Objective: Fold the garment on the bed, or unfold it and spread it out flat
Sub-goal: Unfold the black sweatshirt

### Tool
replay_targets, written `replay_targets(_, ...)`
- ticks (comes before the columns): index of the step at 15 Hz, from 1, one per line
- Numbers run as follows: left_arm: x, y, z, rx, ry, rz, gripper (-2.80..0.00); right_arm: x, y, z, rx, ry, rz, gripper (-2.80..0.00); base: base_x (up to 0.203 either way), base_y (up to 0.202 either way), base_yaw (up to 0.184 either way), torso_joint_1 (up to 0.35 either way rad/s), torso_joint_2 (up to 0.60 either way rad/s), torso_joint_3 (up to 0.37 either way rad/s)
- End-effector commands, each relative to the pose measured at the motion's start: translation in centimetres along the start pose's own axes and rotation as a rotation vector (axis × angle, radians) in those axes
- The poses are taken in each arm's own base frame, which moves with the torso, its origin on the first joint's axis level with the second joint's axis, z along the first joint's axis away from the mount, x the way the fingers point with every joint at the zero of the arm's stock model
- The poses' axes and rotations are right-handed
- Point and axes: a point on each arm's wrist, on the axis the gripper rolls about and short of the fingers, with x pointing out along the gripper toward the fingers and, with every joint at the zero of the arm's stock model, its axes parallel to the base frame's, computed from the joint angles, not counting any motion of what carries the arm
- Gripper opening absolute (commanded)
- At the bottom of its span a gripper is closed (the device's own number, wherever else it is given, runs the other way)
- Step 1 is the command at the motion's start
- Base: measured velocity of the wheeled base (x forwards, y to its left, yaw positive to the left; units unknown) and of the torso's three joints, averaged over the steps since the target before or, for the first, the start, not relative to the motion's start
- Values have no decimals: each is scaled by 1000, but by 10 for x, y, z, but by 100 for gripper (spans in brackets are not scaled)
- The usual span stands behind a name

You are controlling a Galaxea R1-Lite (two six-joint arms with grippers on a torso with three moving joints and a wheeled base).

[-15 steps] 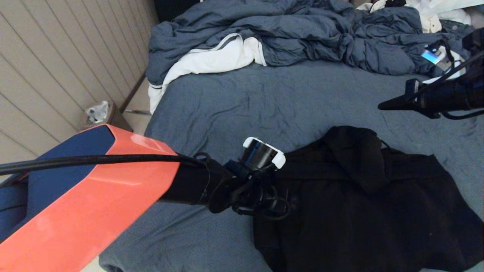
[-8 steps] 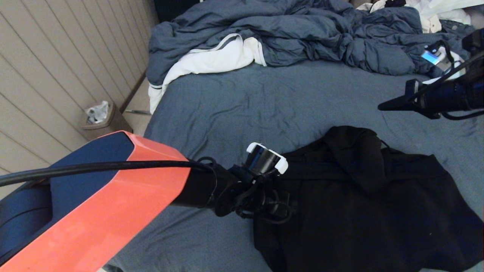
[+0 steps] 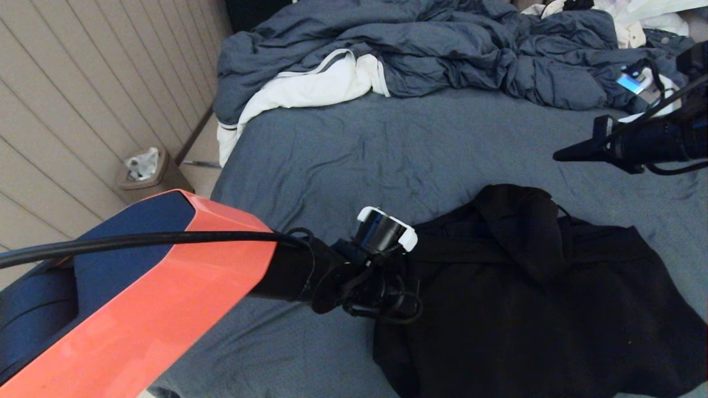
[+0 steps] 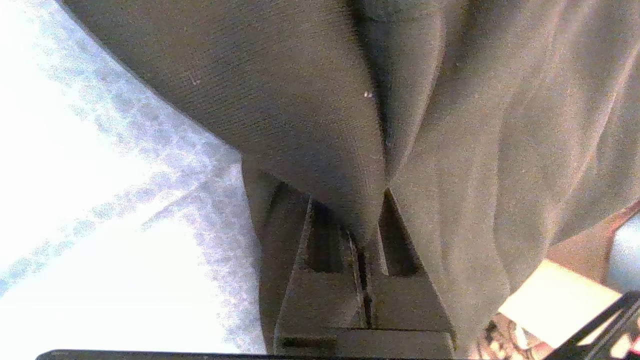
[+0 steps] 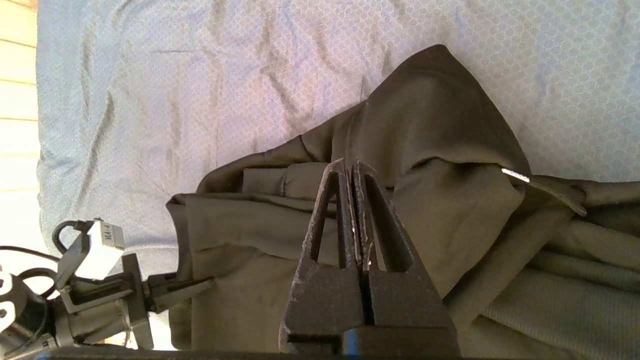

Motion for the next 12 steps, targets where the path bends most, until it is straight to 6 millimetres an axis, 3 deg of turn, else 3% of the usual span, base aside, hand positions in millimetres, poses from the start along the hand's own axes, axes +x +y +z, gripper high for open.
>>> replay_targets(1, -6, 3, 3, -9, -6, 5, -280, 0, 0, 0, 2, 2, 3, -280, 0, 0, 0, 0, 0, 0)
replay_targets(6, -38, 29, 6, -50, -22, 63, -280, 1, -1, 0, 3, 3, 3, -280, 0, 0, 0, 0, 0, 0)
replay_targets(12, -72, 52, -6, -85, -2, 117, -280, 2, -2, 0, 5, 5, 1, -280, 0, 0, 0, 0, 0, 0)
